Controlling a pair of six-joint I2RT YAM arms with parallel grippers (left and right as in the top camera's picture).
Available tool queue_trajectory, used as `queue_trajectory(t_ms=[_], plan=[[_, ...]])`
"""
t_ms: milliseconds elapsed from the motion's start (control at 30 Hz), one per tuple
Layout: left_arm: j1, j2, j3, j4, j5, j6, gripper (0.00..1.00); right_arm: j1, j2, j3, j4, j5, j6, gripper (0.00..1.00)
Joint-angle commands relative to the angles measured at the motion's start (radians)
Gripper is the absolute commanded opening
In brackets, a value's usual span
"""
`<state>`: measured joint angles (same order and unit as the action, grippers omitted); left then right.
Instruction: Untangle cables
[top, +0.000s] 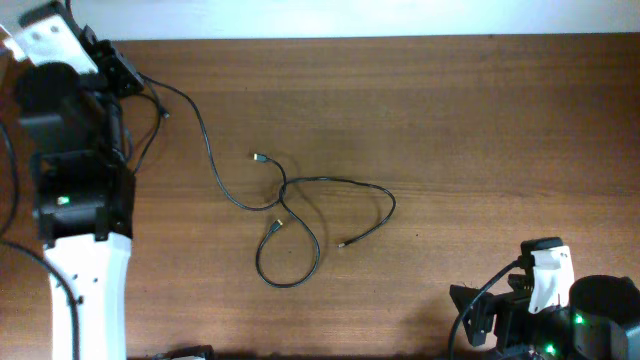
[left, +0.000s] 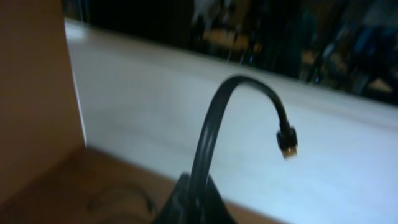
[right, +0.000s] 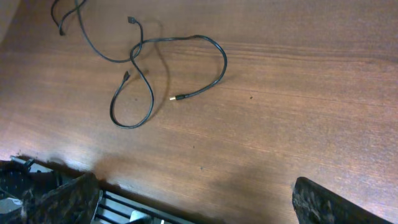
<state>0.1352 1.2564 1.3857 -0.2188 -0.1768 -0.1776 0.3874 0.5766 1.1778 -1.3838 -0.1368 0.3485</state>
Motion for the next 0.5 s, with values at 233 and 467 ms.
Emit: queue_trajectory(t_ms=[233, 467], plan=[[0.005, -0.011, 0.678, -0.697, 0.813, 0.628, 0.00, 0.004, -0.001, 0.001, 0.005, 0.018, 0.062, 0.98], [0.005, 0.160, 0.677, -1.069, 0.775, 0.813, 0.00, 0.004, 0.013, -0.011, 0.047, -0.042, 0.113, 0.98]])
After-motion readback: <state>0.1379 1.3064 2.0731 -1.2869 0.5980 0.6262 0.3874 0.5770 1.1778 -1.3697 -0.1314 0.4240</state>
